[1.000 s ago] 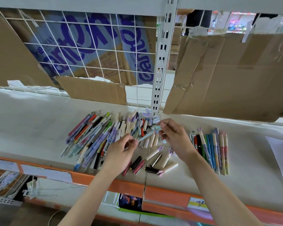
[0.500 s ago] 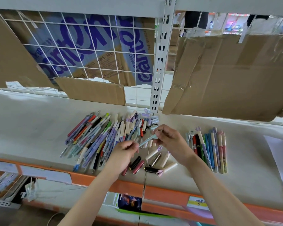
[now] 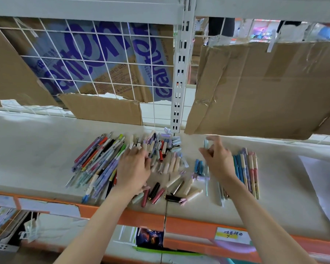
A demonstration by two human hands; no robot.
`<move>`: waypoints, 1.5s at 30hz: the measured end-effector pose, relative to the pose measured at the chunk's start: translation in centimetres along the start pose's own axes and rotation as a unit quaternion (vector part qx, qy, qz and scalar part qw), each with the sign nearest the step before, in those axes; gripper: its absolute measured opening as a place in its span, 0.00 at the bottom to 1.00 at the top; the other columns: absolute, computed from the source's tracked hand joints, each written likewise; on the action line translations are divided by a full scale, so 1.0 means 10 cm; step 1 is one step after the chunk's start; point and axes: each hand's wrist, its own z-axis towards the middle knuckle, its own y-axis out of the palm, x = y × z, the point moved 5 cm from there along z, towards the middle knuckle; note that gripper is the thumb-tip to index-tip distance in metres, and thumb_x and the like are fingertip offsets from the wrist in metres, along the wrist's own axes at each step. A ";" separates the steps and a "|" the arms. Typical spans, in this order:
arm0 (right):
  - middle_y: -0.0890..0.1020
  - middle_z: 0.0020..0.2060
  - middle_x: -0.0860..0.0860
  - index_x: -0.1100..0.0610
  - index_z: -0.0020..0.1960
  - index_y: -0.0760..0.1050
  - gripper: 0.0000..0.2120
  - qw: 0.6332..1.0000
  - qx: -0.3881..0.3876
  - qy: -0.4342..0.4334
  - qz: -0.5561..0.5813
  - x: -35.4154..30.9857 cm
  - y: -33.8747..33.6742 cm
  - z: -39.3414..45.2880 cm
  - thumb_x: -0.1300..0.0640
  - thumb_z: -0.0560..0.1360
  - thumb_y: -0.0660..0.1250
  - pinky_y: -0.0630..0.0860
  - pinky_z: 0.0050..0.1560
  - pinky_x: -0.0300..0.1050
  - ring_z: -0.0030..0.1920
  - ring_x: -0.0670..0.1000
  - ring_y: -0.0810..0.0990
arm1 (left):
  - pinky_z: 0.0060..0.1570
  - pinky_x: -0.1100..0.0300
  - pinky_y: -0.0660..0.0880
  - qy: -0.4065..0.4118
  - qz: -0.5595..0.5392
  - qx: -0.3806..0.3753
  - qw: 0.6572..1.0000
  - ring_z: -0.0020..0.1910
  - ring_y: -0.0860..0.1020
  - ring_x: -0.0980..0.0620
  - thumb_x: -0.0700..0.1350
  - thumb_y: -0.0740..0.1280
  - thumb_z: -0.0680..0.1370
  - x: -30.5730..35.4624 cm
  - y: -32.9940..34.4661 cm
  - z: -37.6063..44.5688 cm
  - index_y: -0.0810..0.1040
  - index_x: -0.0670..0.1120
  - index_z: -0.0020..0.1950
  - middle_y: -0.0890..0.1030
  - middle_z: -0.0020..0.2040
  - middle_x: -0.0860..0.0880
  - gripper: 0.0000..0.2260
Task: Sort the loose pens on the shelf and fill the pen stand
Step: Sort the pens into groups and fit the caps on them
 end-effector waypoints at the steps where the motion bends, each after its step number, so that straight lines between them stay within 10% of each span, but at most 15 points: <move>1: 0.72 0.28 0.45 0.58 0.61 0.67 0.14 0.999 -0.015 -0.007 -0.049 0.05 0.02 -0.02 0.55 0.79 0.63 0.73 0.40 0.46 0.33 0.52 0.73 | 0.53 0.57 0.71 0.002 0.024 0.001 1.000 0.49 0.75 0.49 0.45 0.65 0.77 -0.02 0.03 0.02 0.77 0.44 0.49 0.79 0.46 0.48 0.05; 6: 0.83 0.43 0.56 0.59 0.59 0.70 0.13 0.981 -0.066 -0.043 -0.178 0.18 0.12 -0.13 0.54 0.78 0.61 0.70 0.53 0.49 0.45 0.57 0.80 | 0.58 0.54 0.70 0.030 0.080 -0.013 0.996 0.52 0.76 0.48 0.45 0.65 0.77 0.05 0.15 0.04 0.77 0.45 0.53 0.81 0.50 0.49 0.07; 14: 0.76 0.40 0.59 0.62 0.44 0.79 0.04 0.982 0.013 -0.080 -0.168 0.18 0.08 -0.06 0.65 0.73 0.66 0.64 0.28 0.39 0.36 0.52 0.68 | 0.55 0.58 0.70 -0.004 0.048 -0.032 0.998 0.54 0.75 0.49 0.45 0.63 0.78 0.01 0.16 0.04 0.72 0.45 0.60 0.80 0.52 0.49 0.12; 23: 0.75 0.42 0.48 0.59 0.49 0.80 0.05 0.985 -0.106 -0.132 -0.010 -0.19 0.42 -0.03 0.63 0.74 0.67 0.73 0.46 0.42 0.43 0.49 0.74 | 0.41 0.62 0.64 -0.069 -0.081 -0.070 0.992 0.46 0.71 0.51 0.39 0.54 0.81 -0.11 0.01 -0.09 0.69 0.42 0.59 0.72 0.52 0.47 0.09; 33: 0.70 0.51 0.54 0.53 0.61 0.76 0.16 0.983 -0.152 -0.078 -0.071 -0.41 0.79 0.42 0.64 0.79 0.58 0.76 0.43 0.44 0.48 0.52 0.75 | 0.26 0.63 0.61 -0.099 -0.215 -0.081 0.968 0.29 0.69 0.54 0.46 0.53 0.83 -0.12 -0.07 -0.24 0.68 0.43 0.49 0.70 0.31 0.50 0.09; 39: 0.65 0.49 0.51 0.57 0.43 0.74 0.05 0.964 -0.217 -0.062 -0.141 -0.40 0.85 0.55 0.58 0.77 0.65 0.73 0.56 0.47 0.56 0.48 0.64 | 0.31 0.58 0.63 -0.135 -0.262 -0.084 0.952 0.30 0.69 0.53 0.47 0.54 0.83 -0.13 -0.09 -0.28 0.68 0.44 0.46 0.70 0.31 0.50 0.09; 45: 0.77 0.40 0.49 0.57 0.43 0.73 0.05 0.980 -0.198 -0.024 0.028 -0.37 0.71 0.43 0.59 0.76 0.66 0.71 0.39 0.39 0.43 0.50 0.76 | 0.32 0.58 0.64 -0.147 -0.271 -0.095 0.947 0.31 0.70 0.53 0.46 0.55 0.82 -0.15 -0.09 -0.31 0.70 0.44 0.49 0.72 0.33 0.50 0.08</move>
